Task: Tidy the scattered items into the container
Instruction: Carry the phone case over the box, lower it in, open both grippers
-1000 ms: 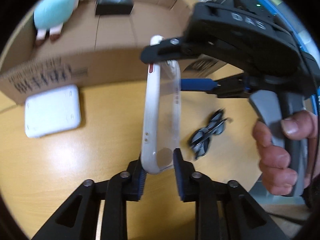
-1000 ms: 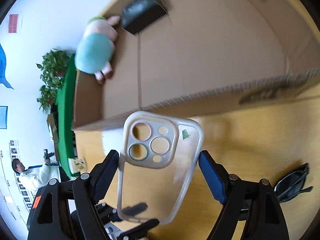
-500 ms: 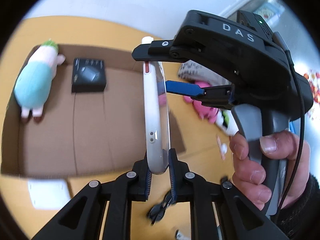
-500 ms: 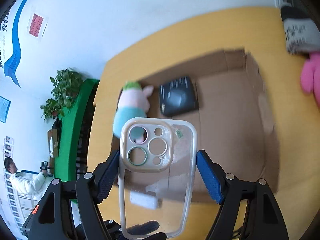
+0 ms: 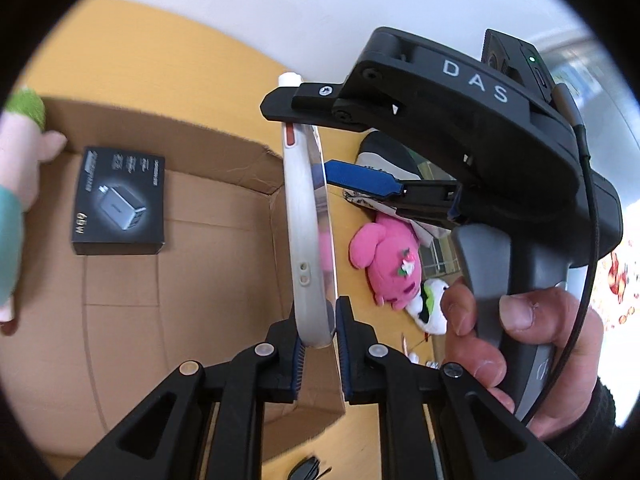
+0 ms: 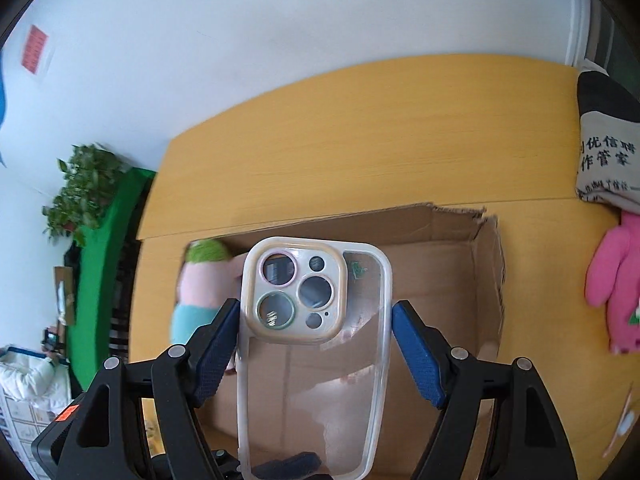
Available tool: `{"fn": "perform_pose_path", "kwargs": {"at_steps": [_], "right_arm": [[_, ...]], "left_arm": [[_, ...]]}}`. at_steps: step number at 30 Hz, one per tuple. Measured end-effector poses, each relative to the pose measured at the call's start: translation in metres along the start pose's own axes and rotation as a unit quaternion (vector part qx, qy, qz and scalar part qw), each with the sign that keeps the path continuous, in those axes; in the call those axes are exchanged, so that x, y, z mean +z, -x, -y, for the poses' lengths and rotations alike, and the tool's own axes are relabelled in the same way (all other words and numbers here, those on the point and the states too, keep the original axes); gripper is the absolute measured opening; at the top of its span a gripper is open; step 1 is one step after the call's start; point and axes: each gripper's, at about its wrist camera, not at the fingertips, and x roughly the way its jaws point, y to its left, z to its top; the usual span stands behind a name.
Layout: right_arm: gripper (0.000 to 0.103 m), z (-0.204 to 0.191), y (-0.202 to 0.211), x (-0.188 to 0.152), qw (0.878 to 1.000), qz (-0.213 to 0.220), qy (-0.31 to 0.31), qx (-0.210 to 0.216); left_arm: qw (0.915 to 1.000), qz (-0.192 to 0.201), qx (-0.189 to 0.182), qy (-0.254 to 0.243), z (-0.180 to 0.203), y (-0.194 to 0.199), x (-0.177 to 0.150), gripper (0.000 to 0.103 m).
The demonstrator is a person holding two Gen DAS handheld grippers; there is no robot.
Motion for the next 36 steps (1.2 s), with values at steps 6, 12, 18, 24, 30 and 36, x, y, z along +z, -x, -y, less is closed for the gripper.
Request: {"fn": "perform_pose_path", "kwargs": {"at_steps": [6,12,18,24,30,36], "right_arm": [[0.004,0.031,-0.075,0.022,0.998,-0.051,0.003,-0.041],[0.004,0.065,-0.116,0.02,0.997,-0.063,-0.032,-0.042],[0.009,0.065,-0.064,-0.011,0.999,-0.005,-0.041,0.0],[0.046,0.061,-0.043,-0.091,0.998,-0.04,-0.042,0.041],[0.046,0.056,-0.111,-0.134,0.989,-0.131,-0.059,0.036],[0.046,0.074,-0.136,-0.105,0.991,-0.115,-0.061,-0.027]], "left_arm": [[0.9985,-0.015,-0.026,0.045,-0.042,-0.048,0.017,0.009],[0.9982,-0.007,-0.011,0.059,-0.066,-0.056,0.037,0.009],[0.9965,-0.008,0.02,0.081,-0.096,-0.045,0.03,0.01],[0.9915,0.031,0.041,0.12,-0.115,-0.023,0.013,0.013],[0.9862,-0.009,0.076,0.147,-0.123,-0.054,0.006,0.019],[0.9834,-0.044,0.088,0.152,-0.127,-0.071,-0.003,0.019]]}}
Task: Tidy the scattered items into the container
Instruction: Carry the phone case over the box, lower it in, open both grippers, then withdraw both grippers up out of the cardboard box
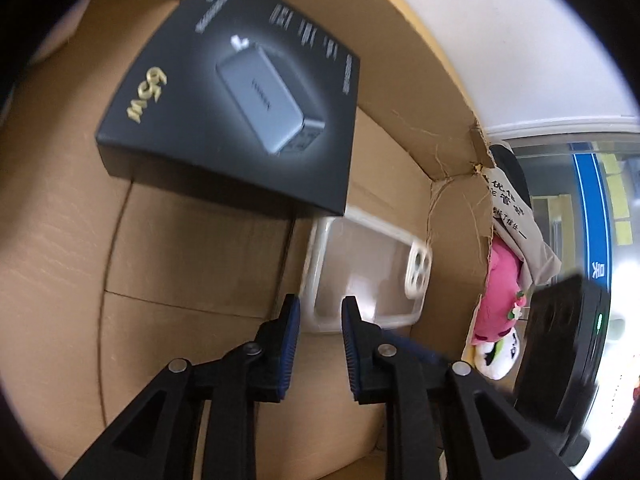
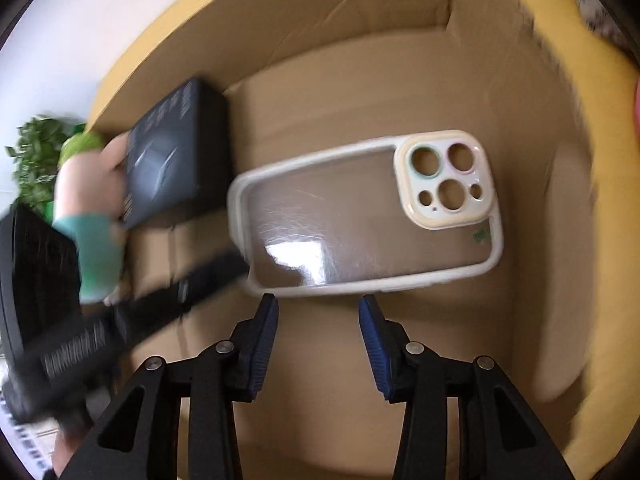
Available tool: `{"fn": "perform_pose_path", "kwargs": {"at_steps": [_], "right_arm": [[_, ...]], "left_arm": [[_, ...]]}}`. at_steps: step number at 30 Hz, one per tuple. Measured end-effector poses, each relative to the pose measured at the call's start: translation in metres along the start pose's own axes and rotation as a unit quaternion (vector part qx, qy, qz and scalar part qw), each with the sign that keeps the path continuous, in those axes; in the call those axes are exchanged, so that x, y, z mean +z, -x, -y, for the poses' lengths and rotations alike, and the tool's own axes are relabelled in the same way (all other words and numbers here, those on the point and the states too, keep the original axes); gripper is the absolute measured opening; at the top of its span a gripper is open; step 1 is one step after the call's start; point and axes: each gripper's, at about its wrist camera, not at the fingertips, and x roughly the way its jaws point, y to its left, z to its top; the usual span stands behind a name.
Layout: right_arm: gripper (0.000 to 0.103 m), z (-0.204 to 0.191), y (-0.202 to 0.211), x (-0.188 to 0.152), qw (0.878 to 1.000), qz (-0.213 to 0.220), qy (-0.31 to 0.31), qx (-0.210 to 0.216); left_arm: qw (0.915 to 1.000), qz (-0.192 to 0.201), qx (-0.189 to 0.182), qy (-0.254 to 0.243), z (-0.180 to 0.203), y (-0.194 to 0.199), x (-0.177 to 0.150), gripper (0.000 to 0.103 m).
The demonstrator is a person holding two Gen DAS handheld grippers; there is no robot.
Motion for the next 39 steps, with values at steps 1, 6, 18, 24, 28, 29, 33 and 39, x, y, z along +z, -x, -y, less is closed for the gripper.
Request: {"fn": "perform_pose_path", "kwargs": {"at_steps": [1,6,18,24,28,29,33,39], "right_arm": [[0.046,0.0,0.0,0.007,1.0,0.003,0.004,-0.005],[0.046,0.0,-0.005,0.046,0.999,0.017,0.019,-0.029],[0.103,-0.035,0.055,0.011,0.987,0.098,0.092,-0.085],[0.102,-0.046,0.131,-0.059,0.978,0.159,0.104,-0.082],[0.102,-0.06,0.173,-0.085,0.972,0.187,0.115,-0.083],[0.103,-0.063,0.182,-0.093,0.97,0.194,0.117,-0.085],[0.103,-0.076,0.223,-0.126,0.962,0.225,0.128,-0.086],[0.102,-0.086,0.259,-0.165,0.955,0.256,0.135,-0.067]], "left_arm": [[1.0,-0.004,0.003,-0.002,0.0,0.0,0.0,0.019],[0.9995,-0.014,0.014,-0.025,0.002,0.004,-0.003,0.019],[0.9708,0.07,0.128,-0.191,0.053,0.08,-0.034,0.077],[0.9442,0.12,0.185,-0.245,0.07,0.151,-0.07,0.077],[0.9309,0.153,0.215,-0.253,0.091,0.185,-0.09,0.076],[0.9283,0.161,0.219,-0.254,0.094,0.193,-0.095,0.076],[0.9222,0.189,0.219,-0.256,0.109,0.221,-0.12,0.076],[0.9155,0.217,0.215,-0.262,0.12,0.257,-0.154,0.071]]}}
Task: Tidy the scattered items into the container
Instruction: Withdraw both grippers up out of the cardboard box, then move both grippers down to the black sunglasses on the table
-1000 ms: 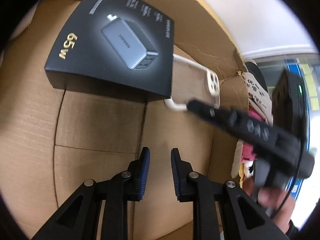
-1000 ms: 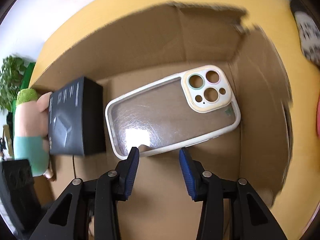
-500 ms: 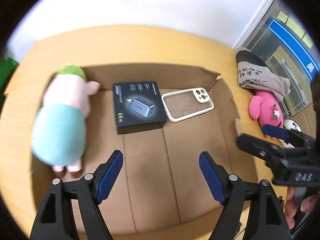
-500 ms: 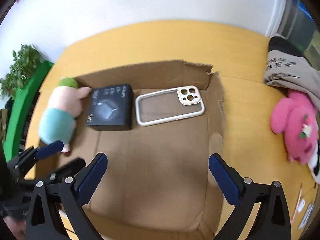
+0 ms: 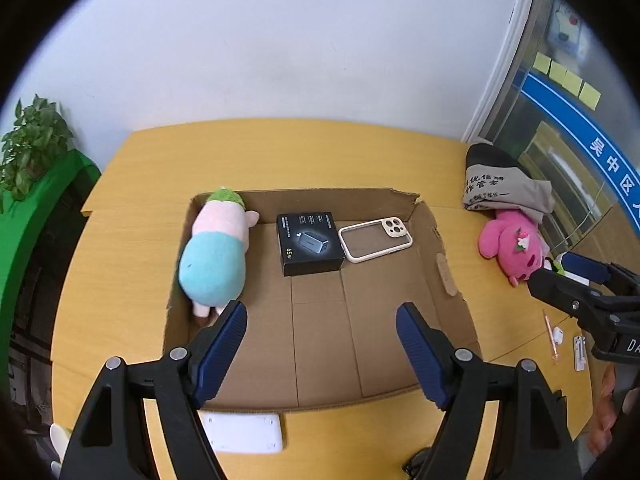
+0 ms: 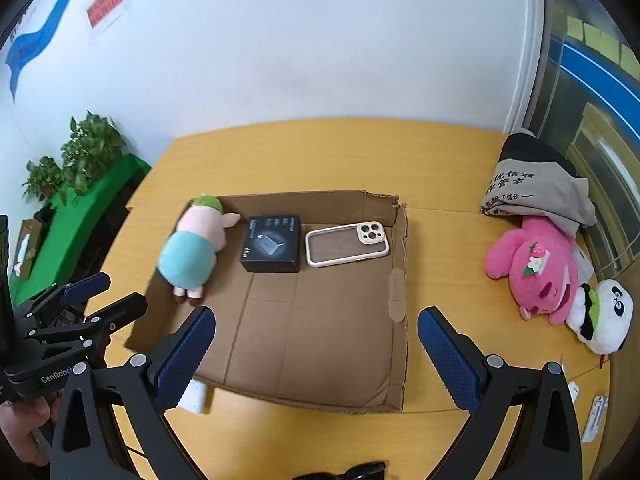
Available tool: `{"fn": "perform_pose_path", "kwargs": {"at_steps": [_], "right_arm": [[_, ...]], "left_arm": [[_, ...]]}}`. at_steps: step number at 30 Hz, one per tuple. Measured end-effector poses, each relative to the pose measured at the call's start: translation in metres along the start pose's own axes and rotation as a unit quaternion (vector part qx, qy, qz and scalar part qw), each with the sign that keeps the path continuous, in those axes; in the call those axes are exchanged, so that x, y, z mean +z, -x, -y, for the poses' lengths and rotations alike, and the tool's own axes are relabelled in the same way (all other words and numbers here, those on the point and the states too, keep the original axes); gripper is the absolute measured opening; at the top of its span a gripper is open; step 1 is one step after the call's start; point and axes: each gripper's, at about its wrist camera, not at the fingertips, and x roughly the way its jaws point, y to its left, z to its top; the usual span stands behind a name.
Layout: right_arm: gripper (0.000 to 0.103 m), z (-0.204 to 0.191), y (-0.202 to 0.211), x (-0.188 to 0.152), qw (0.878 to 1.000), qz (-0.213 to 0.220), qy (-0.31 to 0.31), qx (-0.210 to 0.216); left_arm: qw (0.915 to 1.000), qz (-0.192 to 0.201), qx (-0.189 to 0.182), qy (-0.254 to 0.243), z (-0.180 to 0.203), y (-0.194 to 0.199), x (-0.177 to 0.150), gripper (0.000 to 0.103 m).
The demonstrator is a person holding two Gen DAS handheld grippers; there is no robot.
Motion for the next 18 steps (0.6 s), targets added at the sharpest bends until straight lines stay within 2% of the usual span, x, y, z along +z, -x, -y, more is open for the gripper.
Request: {"fn": "perform_pose_path", "kwargs": {"at_steps": [1,2,3,4,6,7,8,9,10,13,15,18], "right_arm": [[0.085,-0.002,0.007,-0.003,1.0,0.003,0.003,0.004],[0.034,-0.005,0.013,-0.006,1.0,0.004,0.01,0.006],[0.012,-0.008,0.017,-0.008,1.0,-0.001,0.015,0.005],[0.007,-0.009,0.019,-0.011,1.0,-0.008,0.017,0.006],[0.009,-0.012,0.024,-0.017,1.0,-0.014,0.018,0.008],[0.033,-0.013,0.027,-0.02,1.0,-0.016,0.017,0.007],[0.082,-0.014,0.031,-0.022,1.0,-0.015,0.014,0.005],[0.102,-0.013,0.036,-0.025,1.0,-0.009,0.007,0.003],[0.102,-0.011,0.042,-0.027,1.0,0.003,-0.001,0.005],[0.103,0.0,0.052,-0.036,0.999,0.007,-0.025,0.019],[0.103,0.014,0.048,-0.047,0.999,-0.009,-0.045,0.02],[0.103,0.05,0.032,-0.076,0.992,-0.052,-0.113,0.022]], "left_arm": [[1.0,0.003,-0.008,-0.004,0.001,0.005,-0.003,0.029],[0.9999,0.0,-0.014,-0.005,0.002,0.008,-0.005,0.001],[0.9998,-0.008,-0.02,-0.002,0.001,0.01,-0.007,0.006],[0.9995,-0.011,-0.028,0.003,0.001,0.012,-0.01,0.006],[0.9995,-0.008,-0.031,0.0,0.005,0.019,-0.014,0.006],[0.9995,-0.006,-0.03,-0.002,0.007,0.022,-0.015,0.018],[0.9996,-0.007,-0.026,-0.002,0.009,0.025,-0.017,0.028],[0.9997,-0.007,-0.022,-0.001,0.011,0.026,-0.018,0.064],[0.9998,-0.004,-0.018,-0.001,0.012,0.029,-0.021,0.082],[0.9996,-0.001,-0.023,-0.019,0.019,0.032,-0.032,0.082],[0.9987,-0.021,-0.033,-0.033,0.024,0.025,-0.043,0.082],[0.9951,-0.06,-0.06,-0.052,0.032,0.008,-0.069,0.082]]}}
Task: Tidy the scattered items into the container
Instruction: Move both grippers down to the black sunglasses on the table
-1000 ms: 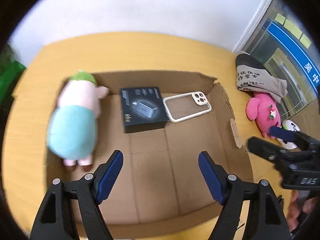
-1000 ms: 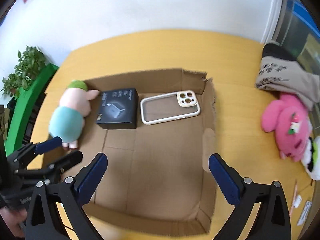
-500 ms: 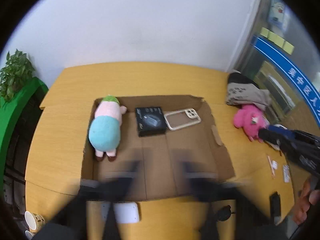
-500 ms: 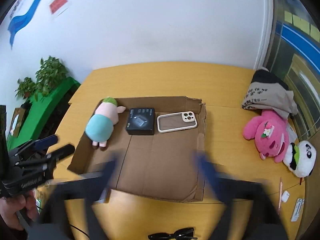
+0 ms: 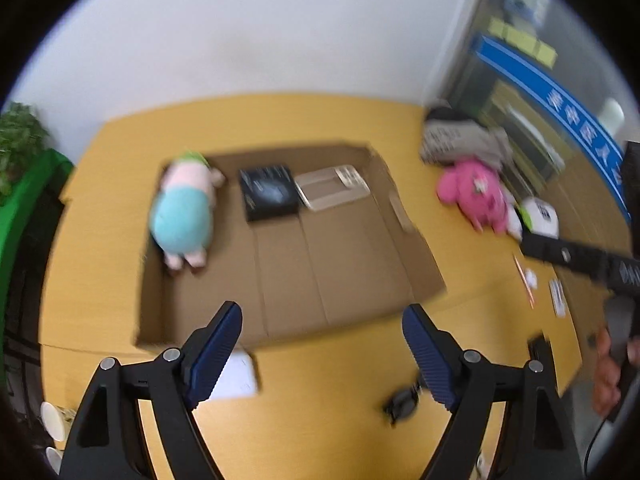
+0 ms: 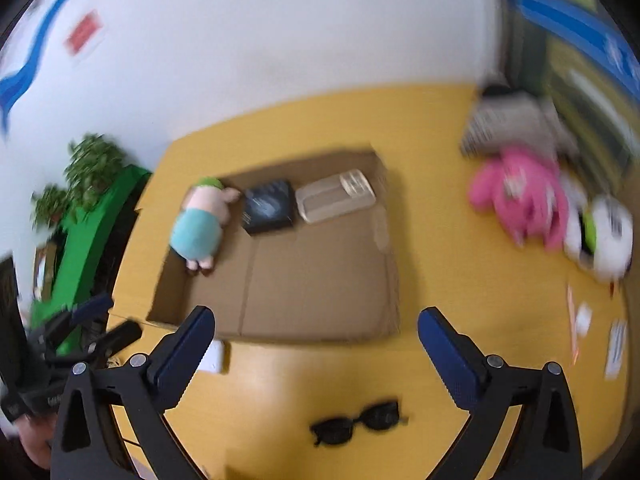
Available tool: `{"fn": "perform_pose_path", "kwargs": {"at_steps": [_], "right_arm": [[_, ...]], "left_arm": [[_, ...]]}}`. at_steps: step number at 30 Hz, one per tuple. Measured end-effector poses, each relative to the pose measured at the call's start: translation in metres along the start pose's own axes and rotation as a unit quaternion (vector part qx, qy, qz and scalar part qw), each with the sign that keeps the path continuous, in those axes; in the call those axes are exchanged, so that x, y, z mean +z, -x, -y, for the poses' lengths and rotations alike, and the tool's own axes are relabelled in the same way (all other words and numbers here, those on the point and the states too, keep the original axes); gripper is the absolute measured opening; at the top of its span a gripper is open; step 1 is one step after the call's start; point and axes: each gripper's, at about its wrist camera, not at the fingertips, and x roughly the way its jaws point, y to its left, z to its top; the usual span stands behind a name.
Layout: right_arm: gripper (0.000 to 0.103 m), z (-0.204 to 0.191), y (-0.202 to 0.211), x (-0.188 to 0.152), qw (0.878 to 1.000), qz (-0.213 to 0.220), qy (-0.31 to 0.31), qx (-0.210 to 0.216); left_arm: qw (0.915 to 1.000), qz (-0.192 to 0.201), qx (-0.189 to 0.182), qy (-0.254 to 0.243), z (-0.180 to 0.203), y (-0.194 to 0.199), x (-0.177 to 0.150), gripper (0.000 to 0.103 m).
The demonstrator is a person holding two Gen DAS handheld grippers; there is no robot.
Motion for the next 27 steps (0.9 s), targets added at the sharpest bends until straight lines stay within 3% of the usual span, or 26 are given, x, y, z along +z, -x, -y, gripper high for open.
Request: {"fn": "perform_pose_path", "kwargs": {"at_steps": [3,7,12,20,23,27], "right_arm": [[0.103,0.051,-0.028,-0.03,0.995,-0.057,-0.082,0.001],[0.102,0.107,-0.072,-0.081,0.973,-0.14,-0.183,0.008],[0.1,0.125,-0.121,-0.135,0.942,-0.213,-0.258,0.037],[0.095,0.122,-0.166,-0.161,0.911,-0.238,-0.321,0.099],[0.088,0.125,-0.175,-0.163,0.906,-0.234,-0.336,0.105],[0.085,0.123,-0.178,-0.159,0.911,-0.222,-0.333,0.104]], "left_arm": [[0.9977,-0.045,-0.042,-0.027,0.015,-0.027,-0.025,0.082],[0.9856,-0.115,-0.111,-0.057,0.039,-0.07,-0.056,0.082],[0.9669,-0.176,-0.152,-0.105,0.072,-0.122,-0.086,0.081],[0.9564,-0.203,-0.165,-0.13,0.092,-0.176,-0.099,0.077],[0.9499,-0.22,-0.176,-0.136,0.1,-0.191,-0.103,0.068],[0.941,-0.243,-0.179,-0.153,0.113,-0.21,-0.11,0.05]]}}
